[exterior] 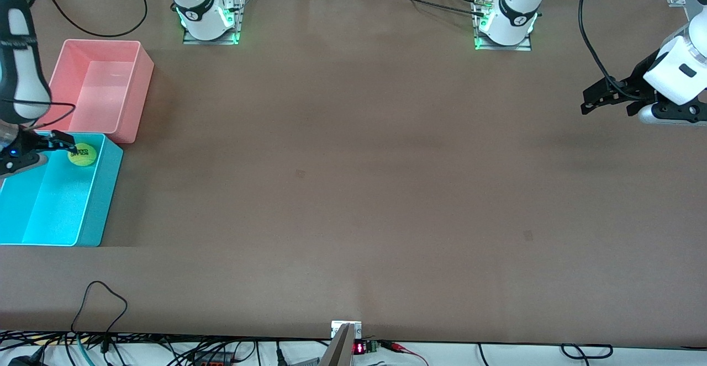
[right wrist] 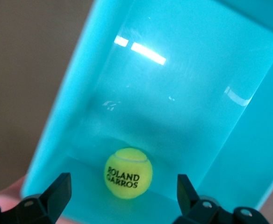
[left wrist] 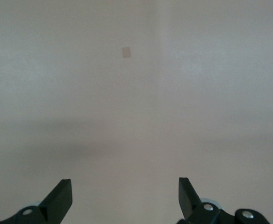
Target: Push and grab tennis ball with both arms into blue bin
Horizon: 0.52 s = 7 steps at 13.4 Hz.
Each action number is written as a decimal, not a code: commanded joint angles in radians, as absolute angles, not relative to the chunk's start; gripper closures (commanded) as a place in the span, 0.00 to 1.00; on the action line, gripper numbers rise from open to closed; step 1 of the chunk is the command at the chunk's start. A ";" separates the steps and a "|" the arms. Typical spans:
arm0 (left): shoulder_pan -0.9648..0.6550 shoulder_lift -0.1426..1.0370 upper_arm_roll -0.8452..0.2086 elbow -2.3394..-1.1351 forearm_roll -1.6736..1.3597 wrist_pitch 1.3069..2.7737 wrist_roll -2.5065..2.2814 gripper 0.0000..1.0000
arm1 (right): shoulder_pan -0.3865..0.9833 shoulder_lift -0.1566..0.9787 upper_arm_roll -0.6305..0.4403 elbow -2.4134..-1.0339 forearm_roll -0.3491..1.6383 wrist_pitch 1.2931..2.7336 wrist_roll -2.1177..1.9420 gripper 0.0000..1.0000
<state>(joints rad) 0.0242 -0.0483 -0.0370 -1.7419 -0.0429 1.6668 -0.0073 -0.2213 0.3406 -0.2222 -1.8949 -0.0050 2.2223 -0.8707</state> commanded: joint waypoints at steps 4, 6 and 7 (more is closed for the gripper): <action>0.031 -0.063 -0.048 -1.744 -0.038 1.658 -0.015 0.00 | -0.164 0.183 -0.112 -1.692 0.008 1.877 -0.818 0.00; 0.031 -0.063 -0.046 -1.744 -0.038 1.658 -0.015 0.00 | -0.137 0.128 -0.049 -1.678 -0.008 1.792 -0.616 0.00; 0.031 -0.063 -0.046 -1.744 -0.038 1.658 -0.015 0.00 | -0.135 0.109 -0.010 -1.669 -0.021 1.739 -0.500 0.00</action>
<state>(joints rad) 0.0242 -0.0485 -0.0393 -1.7419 -0.0429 1.6667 -0.0074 -0.1421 0.1416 -0.0642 -1.6792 -0.0046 1.8178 -0.6638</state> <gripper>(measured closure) 0.000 0.000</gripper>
